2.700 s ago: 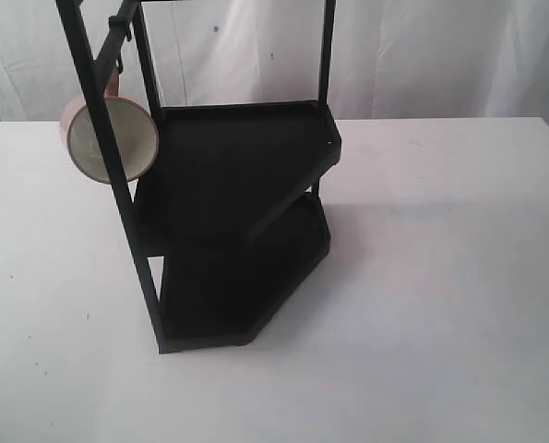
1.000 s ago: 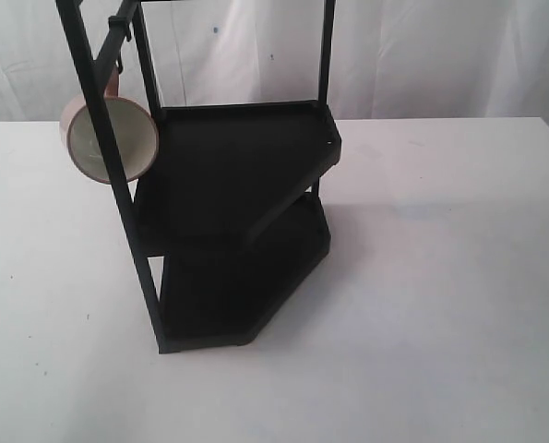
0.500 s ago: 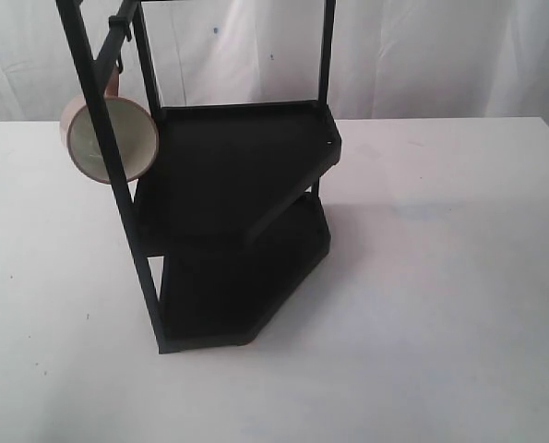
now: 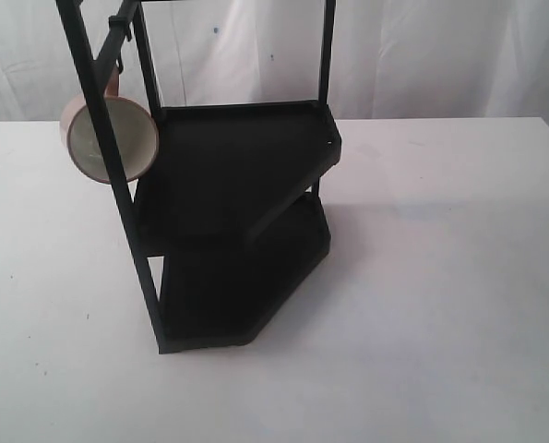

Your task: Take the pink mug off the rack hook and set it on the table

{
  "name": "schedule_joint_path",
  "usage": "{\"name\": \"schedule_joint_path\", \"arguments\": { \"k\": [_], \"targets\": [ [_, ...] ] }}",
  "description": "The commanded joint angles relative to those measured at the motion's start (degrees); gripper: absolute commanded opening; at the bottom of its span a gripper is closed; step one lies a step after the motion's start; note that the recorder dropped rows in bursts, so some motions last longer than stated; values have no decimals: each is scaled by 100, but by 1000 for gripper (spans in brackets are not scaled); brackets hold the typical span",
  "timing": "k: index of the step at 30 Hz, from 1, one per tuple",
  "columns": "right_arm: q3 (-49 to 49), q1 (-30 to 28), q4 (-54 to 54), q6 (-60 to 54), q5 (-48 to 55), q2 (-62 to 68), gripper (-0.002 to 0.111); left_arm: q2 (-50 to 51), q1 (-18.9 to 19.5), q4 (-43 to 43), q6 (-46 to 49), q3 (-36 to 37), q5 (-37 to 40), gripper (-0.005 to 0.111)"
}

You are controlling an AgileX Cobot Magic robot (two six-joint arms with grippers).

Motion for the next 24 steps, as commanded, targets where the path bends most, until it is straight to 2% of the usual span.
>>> {"name": "schedule_joint_path", "arguments": {
  "k": [1, 4, 7, 9, 14, 16, 19, 24],
  "targets": [
    [12, -27, -19, 35, -20, -31, 0, 20, -45, -754, 165, -634, -375, 0],
    [12, -27, -19, 35, -20, -31, 0, 31, -45, -768, 154, -719, -1043, 0],
    [12, -27, -19, 35, -20, -31, 0, 246, -45, -487, 154, -698, -1408, 8],
    [12, -27, -19, 35, -20, -31, 0, 472, -45, -357, 154, -698, -1456, 19],
    [12, -27, -19, 35, -20, -31, 0, 926, -45, -742, 146, -698, -1850, 58],
    [12, -27, -19, 35, -20, -31, 0, 1072, -45, -789, 146, -698, -1996, 67],
    [12, -27, -19, 35, -20, -31, 0, 1299, -45, -661, 146, -698, -2099, 69],
    [12, -27, -19, 35, -20, -31, 0, 1524, -45, -427, 146, -698, -2485, 66]
  ]
}}
